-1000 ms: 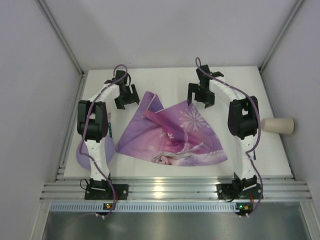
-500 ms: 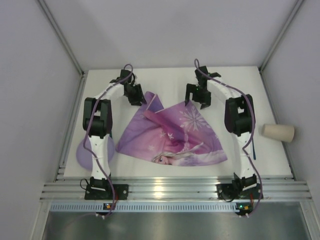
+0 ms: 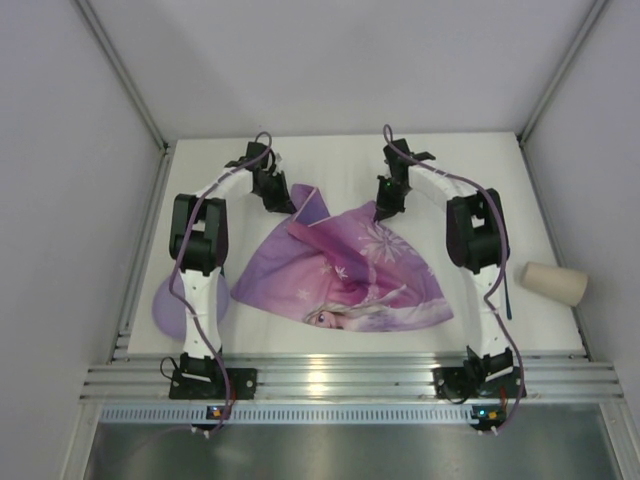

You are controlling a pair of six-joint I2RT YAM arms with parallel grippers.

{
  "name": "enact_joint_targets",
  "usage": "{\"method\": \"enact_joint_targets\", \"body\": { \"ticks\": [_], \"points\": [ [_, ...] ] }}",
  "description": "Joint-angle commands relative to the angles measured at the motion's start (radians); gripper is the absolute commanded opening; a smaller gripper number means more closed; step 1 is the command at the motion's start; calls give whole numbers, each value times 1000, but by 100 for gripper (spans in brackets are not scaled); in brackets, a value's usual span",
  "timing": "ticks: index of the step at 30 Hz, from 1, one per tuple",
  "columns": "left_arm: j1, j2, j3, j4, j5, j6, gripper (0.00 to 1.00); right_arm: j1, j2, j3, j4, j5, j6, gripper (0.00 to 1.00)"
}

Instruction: Set the dinner table for one person

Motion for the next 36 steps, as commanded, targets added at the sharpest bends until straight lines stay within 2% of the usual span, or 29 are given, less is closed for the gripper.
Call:
{"method": "enact_joint_targets", "body": {
  "ticks": [1, 5, 9, 13, 17, 26, 32, 33, 34, 36],
  "points": [
    [0, 9, -16, -72, -83, 33, 0, 2, 17, -40, -30, 60, -14, 0],
    [31, -38, -42, -117, -160, 28, 0, -69, -35, -47, -93, 214, -15, 0],
    [84, -94, -82, -138, -226, 30, 0, -170, -81, -64, -133, 305, -16, 0],
    [112, -146, -118, -157, -280, 28, 0, -247, -99, -75, -131, 339, -63, 0],
    [115, -175, -143, -175, -335, 22, 0, -259, -89, -41, -141, 382, -87, 0],
    [115, -210, -160, -189, -358, 11, 0, -259, -24, 110, -162, 308, -123, 0],
    [115, -204, -113, -222, -382, 2, 0, -258, 3, 192, -162, 264, -105, 1],
    [115, -203, -88, -229, -382, 2, 0, -258, 0, 193, -171, 264, -102, 5],
    [115, -201, -76, -238, -382, 4, 5, -258, -10, 184, -176, 264, -99, 12],
    [115, -224, -48, -241, -376, 5, 32, -258, -35, 143, -174, 264, -99, 40]
  ]
}}
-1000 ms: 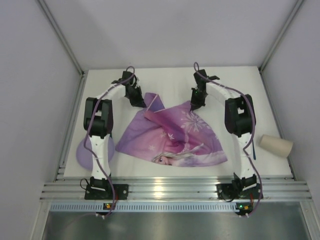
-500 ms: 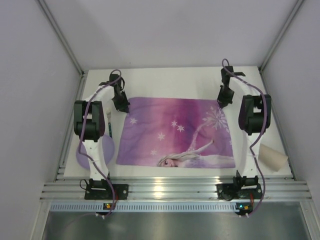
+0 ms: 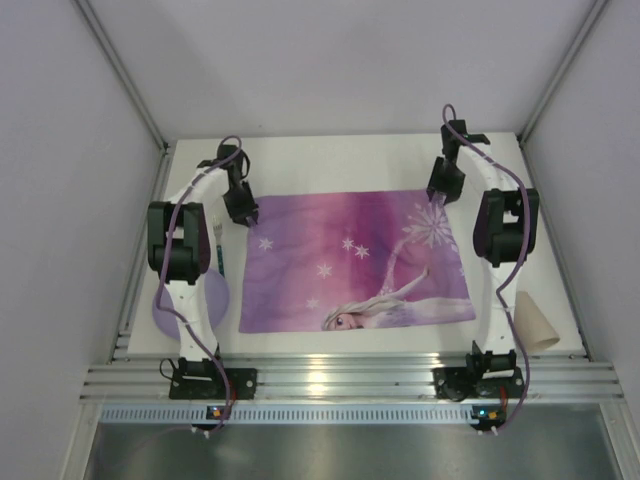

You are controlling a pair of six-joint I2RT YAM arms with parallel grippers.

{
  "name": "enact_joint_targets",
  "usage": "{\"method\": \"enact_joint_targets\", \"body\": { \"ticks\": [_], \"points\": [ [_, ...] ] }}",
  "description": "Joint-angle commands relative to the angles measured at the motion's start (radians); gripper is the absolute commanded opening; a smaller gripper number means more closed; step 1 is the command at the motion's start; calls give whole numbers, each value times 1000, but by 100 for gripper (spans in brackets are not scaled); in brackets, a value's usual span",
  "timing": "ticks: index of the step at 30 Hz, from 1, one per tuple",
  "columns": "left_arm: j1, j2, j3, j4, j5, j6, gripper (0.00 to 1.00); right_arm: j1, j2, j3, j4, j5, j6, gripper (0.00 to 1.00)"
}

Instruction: Set the dinner table for one person

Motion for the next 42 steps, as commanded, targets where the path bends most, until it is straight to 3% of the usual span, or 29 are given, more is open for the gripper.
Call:
{"method": "enact_joint_targets", "body": {
  "ticks": [1, 2, 5, 10, 16, 21, 32, 39, 40, 42],
  "points": [
    [2, -85, 78, -25, -17, -4, 57, 8, -72, -17, -15, -7, -11, 54],
    [1, -102, 80, -13, -15, -7, 64, 8, -98, -38, -9, 9, -10, 80],
    [1, -184, 98, -16, -26, -15, 86, 8, -215, -104, 12, 32, -14, 99],
    [7, -319, 74, -57, -229, 14, 89, 11, -463, -191, 14, -5, 27, 100],
    [62, -404, -149, -53, -256, 52, 86, 48, -715, -391, 20, -102, 69, 100],
    [117, -409, -279, -14, -248, 55, 83, 52, -822, -534, 5, -132, 69, 100],
    [123, -268, -308, 46, -178, 55, 70, 52, -898, -630, -40, -99, 16, 100],
    [122, -131, -265, 52, -194, 49, 44, 51, -922, -653, -61, -85, 1, 100],
    [122, -123, -264, 50, -194, 49, 35, 51, -927, -656, -66, -85, -3, 100],
    [123, -111, -261, 52, -201, 48, 27, 49, -931, -663, -72, -73, -5, 100]
  ]
}}
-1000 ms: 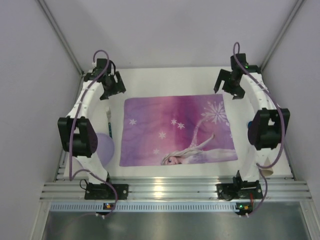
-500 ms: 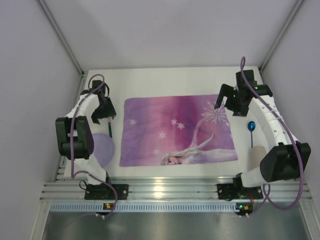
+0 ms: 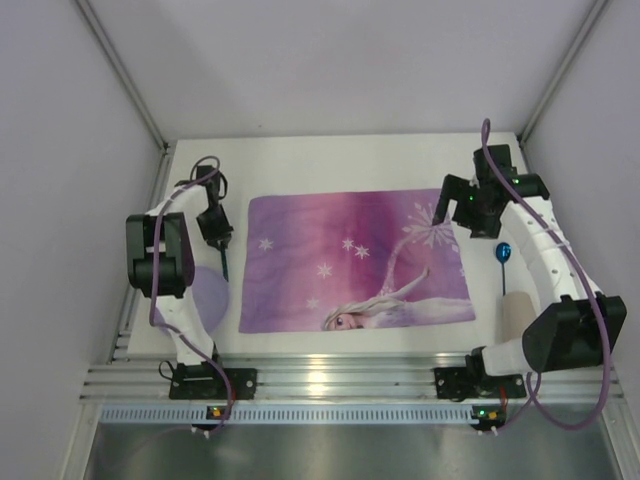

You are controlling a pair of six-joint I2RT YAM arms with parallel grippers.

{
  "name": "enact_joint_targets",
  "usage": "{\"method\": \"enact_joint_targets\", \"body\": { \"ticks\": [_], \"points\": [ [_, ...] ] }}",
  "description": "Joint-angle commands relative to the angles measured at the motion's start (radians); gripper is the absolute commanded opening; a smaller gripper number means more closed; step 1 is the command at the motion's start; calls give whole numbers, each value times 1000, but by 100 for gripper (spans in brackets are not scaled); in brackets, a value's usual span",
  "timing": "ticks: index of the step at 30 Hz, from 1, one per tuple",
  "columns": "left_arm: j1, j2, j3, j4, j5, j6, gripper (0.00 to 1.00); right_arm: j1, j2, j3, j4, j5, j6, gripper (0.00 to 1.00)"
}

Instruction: Set the dinner table for one person

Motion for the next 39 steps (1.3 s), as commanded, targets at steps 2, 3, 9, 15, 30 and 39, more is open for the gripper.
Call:
{"method": "enact_joint_targets", "body": {
  "ticks": [2, 3, 9, 15, 30, 39],
  "points": [
    [5, 50, 13, 32, -33, 9, 9, 5, -51, -12, -19, 41, -20, 100],
    [3, 55, 30, 23, -49, 20, 0, 5, -53, -12, -20, 39, -21, 100],
    [5, -11, 154, -39, -83, 52, 0, 2, -71, -9, -26, 36, -23, 100],
    [-41, -132, 188, -74, 10, 20, 0, 2, -71, -15, -19, 22, -18, 100],
    [-339, -232, -96, 26, 45, -133, 0, 2, -163, -116, -12, -11, -26, 100],
    [-399, -151, -154, 69, 6, -121, 0, 2, -243, -182, -34, 1, -18, 100]
  ]
}}
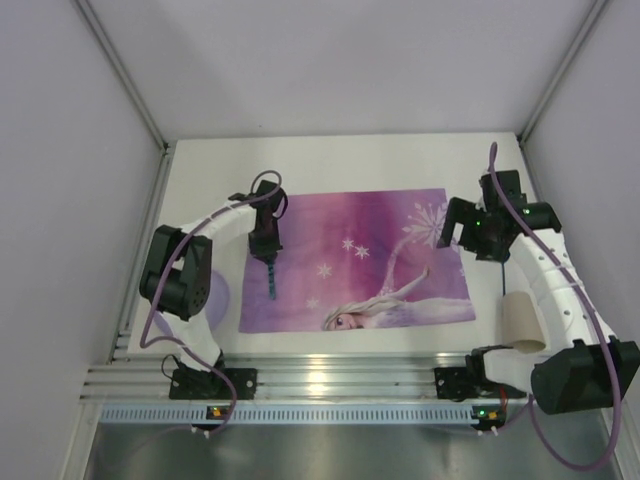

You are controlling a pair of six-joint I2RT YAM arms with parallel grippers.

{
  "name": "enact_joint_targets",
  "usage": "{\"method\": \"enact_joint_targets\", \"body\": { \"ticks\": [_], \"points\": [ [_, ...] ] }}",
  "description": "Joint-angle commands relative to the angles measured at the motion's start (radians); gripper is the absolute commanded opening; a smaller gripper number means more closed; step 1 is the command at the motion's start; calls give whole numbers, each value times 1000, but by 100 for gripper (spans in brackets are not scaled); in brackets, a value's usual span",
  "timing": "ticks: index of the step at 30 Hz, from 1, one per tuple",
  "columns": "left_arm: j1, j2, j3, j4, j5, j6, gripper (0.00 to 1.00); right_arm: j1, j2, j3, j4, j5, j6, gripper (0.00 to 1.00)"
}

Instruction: Set the dinner table for one person

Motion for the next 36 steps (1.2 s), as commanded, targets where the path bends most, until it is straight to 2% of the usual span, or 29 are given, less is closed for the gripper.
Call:
{"method": "enact_joint_targets", "body": {
  "ticks": [1, 2, 3, 7, 12, 18, 23, 27, 36],
  "points": [
    [-9, 5, -6, 54, -40, -2, 7, 2, -49, -19, -6, 6, -5, 100],
    [-9, 5, -4, 53, -43, 6, 16, 2, -54, -30, -8, 6, -3, 100],
    [-9, 4, -1, 50, -47, 8, 36, 2, -63, -34, -10, 6, -5, 100],
    [-11, -44, 34, -6, -90, 17, 60, 4, -78, -51, -17, 17, -8, 100],
    [-11, -150, 36, -79, -178, 41, 62, 2, -86, -62, -10, 15, -5, 100],
    [23, -243, -96, -101, -273, 6, 63, 1, -84, -79, 15, 0, 6, 100],
    [101, -305, -197, -93, -267, -6, 62, 2, -78, -94, 26, -8, 0, 100],
    [204, -341, -242, -78, -247, 3, 60, 2, -72, -94, 30, -6, -8, 100],
    [233, -283, -300, -10, -192, 8, 51, 2, -64, -89, 35, -6, -6, 100]
  ]
}}
